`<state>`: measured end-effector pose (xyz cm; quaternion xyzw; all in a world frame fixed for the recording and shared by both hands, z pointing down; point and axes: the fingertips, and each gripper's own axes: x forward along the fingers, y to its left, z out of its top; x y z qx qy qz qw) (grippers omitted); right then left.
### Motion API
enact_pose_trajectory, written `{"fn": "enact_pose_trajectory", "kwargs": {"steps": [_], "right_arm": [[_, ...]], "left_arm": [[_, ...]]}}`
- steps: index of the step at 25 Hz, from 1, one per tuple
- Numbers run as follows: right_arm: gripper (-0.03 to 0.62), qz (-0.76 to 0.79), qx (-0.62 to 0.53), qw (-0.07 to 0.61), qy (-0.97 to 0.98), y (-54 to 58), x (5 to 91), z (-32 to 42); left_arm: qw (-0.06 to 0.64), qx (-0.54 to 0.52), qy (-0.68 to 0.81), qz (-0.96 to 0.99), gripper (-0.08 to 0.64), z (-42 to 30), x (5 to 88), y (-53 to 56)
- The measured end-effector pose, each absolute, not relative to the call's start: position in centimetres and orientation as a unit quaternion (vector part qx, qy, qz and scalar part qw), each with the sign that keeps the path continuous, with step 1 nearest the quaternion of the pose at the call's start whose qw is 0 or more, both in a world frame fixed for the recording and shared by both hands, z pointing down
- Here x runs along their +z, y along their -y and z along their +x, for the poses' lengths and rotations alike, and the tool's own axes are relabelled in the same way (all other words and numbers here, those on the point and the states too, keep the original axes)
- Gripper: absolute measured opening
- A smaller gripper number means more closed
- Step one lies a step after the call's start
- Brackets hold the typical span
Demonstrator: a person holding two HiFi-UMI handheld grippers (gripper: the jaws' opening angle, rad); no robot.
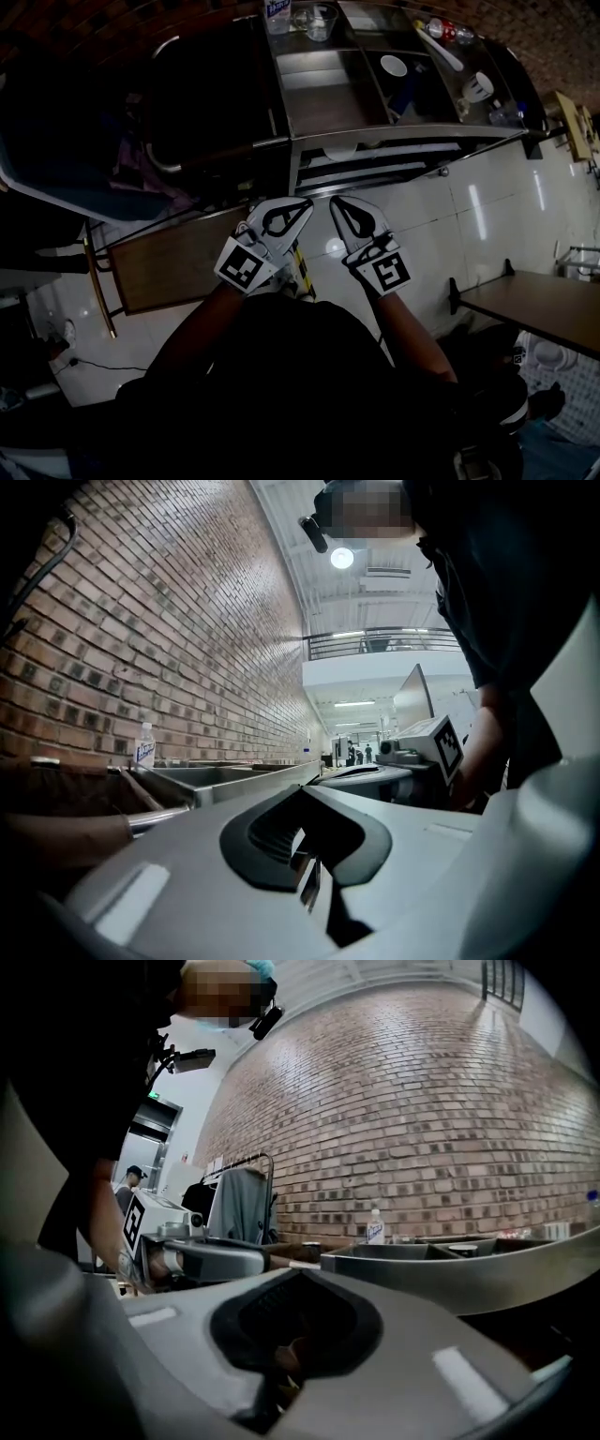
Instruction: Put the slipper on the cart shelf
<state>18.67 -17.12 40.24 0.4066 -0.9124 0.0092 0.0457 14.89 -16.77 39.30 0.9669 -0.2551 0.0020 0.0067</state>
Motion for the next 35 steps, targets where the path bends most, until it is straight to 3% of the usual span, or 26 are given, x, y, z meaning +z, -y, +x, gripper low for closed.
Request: {"fn": "enact_pose_trajectory", "kwargs": {"steps": [18,35], "right_arm": [[0.000,0.310,0.017,0.030,0.950,3.0,39.9,13.2],[0.000,0.229,0.041,0.016,0.972,-3.5,39.4,4.2]], "left_arm": [[0.008,0.017,0.340,0.940,0.000,9.6,39.2,2.4],[0.011,0.028,0.392,0.920,0.000,1.6,38.5,-4.7]]}}
